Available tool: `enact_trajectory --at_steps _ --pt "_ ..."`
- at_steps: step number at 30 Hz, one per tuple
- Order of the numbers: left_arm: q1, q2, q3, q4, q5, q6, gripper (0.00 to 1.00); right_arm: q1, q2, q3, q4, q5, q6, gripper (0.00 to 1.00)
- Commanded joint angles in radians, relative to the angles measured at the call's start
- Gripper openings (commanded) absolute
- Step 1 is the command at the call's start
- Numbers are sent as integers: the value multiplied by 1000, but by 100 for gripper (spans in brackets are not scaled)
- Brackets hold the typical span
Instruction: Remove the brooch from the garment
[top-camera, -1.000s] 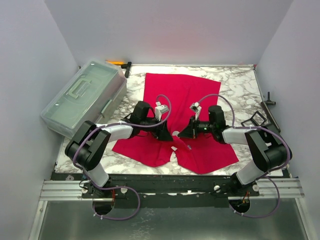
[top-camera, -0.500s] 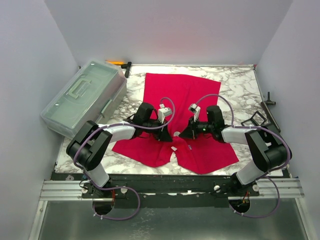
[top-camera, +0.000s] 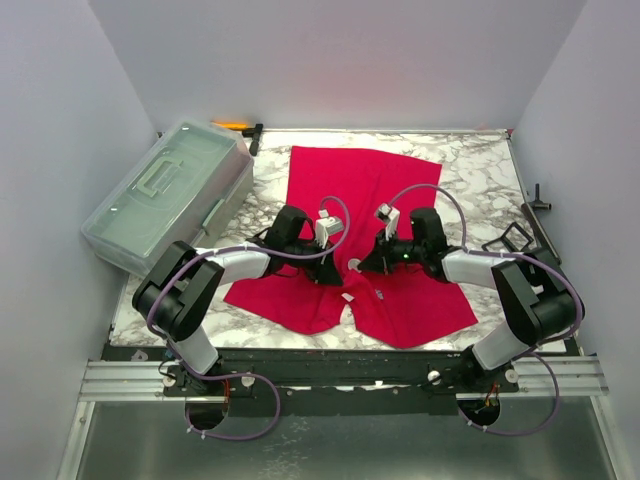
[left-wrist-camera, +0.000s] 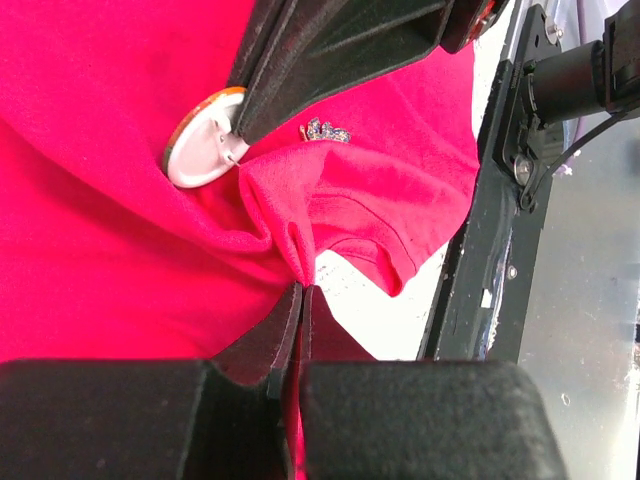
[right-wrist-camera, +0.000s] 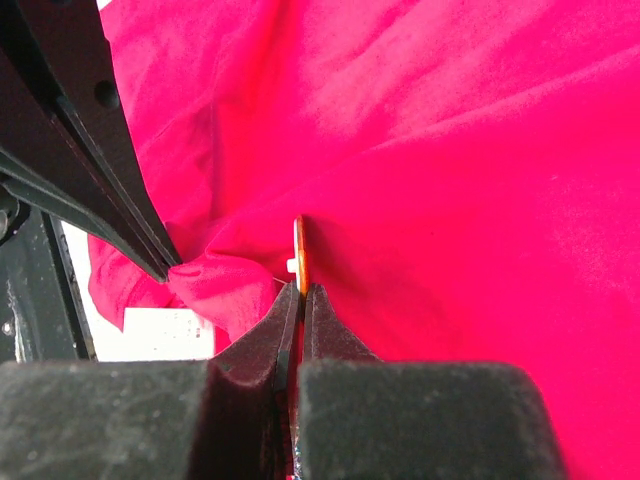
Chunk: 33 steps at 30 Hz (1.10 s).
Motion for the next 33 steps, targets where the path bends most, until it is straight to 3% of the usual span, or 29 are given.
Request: enact_trajectory --at_steps 1,12,19,23,25,27,33 --pt "5 -31 16 -34 65 24 0 3 -26 54 -50 62 -37 1" --pt "17 -34 19 -39 66 31 0 6 -59 140 -243 137 -254 1" --pt "33 -44 20 -38 58 40 0 5 -81 177 -304 177 -287 1" --pt "64 -60 29 -39 83 38 41 3 -91 221 -336 133 -204 1" --pt "90 -77 36 -43 88 38 57 3 -102 232 -334 91 -149 1" --pt "116 -97 44 -55 94 38 65 4 -112 240 -329 50 -102 1" --pt "169 -134 125 -182 147 63 77 -4 -155 220 -275 -96 40 1"
